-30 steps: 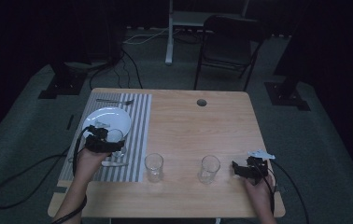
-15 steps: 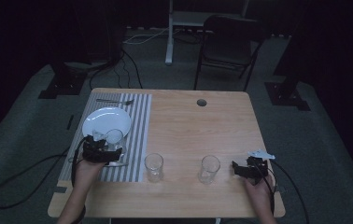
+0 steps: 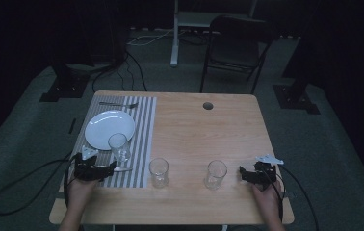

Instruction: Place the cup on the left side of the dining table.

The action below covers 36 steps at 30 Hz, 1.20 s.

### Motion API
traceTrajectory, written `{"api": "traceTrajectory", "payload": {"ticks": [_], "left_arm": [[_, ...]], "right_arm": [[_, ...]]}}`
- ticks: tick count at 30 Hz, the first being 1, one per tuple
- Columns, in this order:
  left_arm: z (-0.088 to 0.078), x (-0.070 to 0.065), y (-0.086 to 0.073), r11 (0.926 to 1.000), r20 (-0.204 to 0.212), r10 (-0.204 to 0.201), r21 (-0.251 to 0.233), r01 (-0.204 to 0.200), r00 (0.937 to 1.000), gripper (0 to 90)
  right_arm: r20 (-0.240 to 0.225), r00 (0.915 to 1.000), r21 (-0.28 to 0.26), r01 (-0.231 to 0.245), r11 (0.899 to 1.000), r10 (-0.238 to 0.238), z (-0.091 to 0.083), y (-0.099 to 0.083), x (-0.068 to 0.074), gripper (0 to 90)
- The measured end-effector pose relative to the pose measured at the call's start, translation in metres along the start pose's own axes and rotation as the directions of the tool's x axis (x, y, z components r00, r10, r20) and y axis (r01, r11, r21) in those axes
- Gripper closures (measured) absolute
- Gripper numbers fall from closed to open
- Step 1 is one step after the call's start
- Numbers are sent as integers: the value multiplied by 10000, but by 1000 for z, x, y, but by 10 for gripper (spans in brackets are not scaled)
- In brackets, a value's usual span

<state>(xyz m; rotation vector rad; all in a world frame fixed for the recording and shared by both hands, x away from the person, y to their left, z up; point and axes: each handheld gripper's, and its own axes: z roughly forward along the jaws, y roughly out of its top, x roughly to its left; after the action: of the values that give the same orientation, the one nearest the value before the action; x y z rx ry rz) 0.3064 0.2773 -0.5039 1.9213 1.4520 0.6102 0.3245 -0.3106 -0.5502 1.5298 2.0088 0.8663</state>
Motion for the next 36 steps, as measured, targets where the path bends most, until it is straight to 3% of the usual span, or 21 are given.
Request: {"api": "traceTrajectory", "payload": {"ticks": [3, 7, 11, 17, 19, 22, 26, 30, 36], "left_arm": [[0, 1, -9, 9997, -315, 72, 227, -64, 9995, 104], [0, 5, -20, 9994, -287, -266, 228, 272, 9992, 104], [1, 6, -31, 9986, -626, -90, 509, 122, 9980, 104], [-2, 12, -45, 9972, -668, -518, 497, 551, 9964, 104], [-3, 15, -49, 9965, -850, -569, 558, 618, 9948, 104], [-4, 20, -54, 9951, -989, -734, 589, 795, 9924, 104], [-6, 24, -57, 9951, -782, -864, 416, 898, 9932, 104], [-6, 26, -61, 9964, -1207, -725, 349, 772, 9900, 104], [-6, 27, -62, 9966, -1162, -730, 288, 768, 9905, 104]], "right_arm": [[0, 10000, 1, -2, 10000, 2, 0, 0, 0, 126], [1, 10000, 0, 0, 10000, 0, 0, 0, 0, 126], [-1, 10000, 0, -2, 10000, 2, 0, 0, 0, 126], [-1, 10000, 1, -2, 10000, 2, 0, 0, 0, 126], [0, 10000, 0, -1, 10000, 1, 0, 0, 0, 126], [-1, 10000, 0, 0, 10000, 0, 0, 0, 0, 126], [-1, 10000, 1, -1, 10000, 1, 0, 0, 0, 126], [-2, 10000, 2, -3, 10000, 3, 0, 0, 0, 126], [1, 10000, 0, -2, 10000, 2, 0, 0, 0, 126]]}}
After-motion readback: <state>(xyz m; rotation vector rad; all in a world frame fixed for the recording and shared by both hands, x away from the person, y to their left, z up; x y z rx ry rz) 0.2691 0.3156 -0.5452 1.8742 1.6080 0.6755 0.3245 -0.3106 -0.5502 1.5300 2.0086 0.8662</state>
